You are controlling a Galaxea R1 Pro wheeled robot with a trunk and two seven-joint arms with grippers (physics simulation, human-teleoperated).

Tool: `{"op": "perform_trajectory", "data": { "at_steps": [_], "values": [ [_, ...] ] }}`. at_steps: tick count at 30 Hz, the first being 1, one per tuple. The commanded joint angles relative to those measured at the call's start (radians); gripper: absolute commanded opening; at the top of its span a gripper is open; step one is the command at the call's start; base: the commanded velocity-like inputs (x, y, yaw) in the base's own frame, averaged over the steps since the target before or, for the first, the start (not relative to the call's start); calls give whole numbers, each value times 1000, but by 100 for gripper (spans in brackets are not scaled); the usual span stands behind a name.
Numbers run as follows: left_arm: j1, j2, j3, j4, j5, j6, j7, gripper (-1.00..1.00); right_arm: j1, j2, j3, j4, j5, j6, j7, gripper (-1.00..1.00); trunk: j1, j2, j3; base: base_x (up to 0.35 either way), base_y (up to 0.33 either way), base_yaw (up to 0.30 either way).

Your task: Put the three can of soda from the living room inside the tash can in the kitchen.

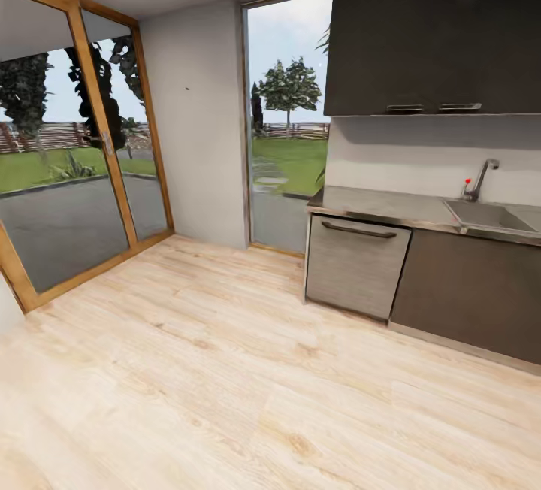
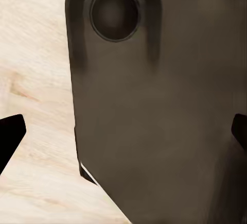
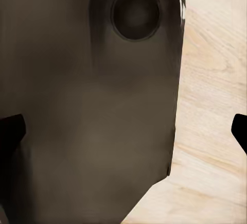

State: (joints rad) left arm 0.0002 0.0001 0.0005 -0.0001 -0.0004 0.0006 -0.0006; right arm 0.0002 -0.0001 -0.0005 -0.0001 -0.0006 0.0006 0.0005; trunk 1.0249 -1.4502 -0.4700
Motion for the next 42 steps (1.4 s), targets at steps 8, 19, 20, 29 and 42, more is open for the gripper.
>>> {"op": "perform_trajectory", "data": {
  "at_steps": [8, 19, 20, 29, 42],
  "values": [
    [46, 24, 27, 46, -5, 45, -10, 100, 46, -45, -21, 46, -33, 44, 35, 100, 0, 0, 0, 0, 0, 0],
    [62, 24, 27, 52, -5, 80, -10, 100, 62, -50, -21, 92, -33, 59, 35, 100, 0, 0, 0, 0, 0, 0],
    [62, 24, 27, 52, -5, 80, -10, 100, 62, -50, -21, 92, -33, 59, 35, 100, 0, 0, 0, 0, 0, 0],
    [19, 37, 16, 12, 3, 78, -50, 100, 21, -89, 19, 52, -26, 20, 69, 100, 0, 0, 0, 0, 0, 0],
    [-89, 39, 4, -1073, 3, 96, -127, 100, -220, -177, 81, -543, -32, -134, 209, 100, 0, 0, 0, 0, 0, 0]
  ]
}}
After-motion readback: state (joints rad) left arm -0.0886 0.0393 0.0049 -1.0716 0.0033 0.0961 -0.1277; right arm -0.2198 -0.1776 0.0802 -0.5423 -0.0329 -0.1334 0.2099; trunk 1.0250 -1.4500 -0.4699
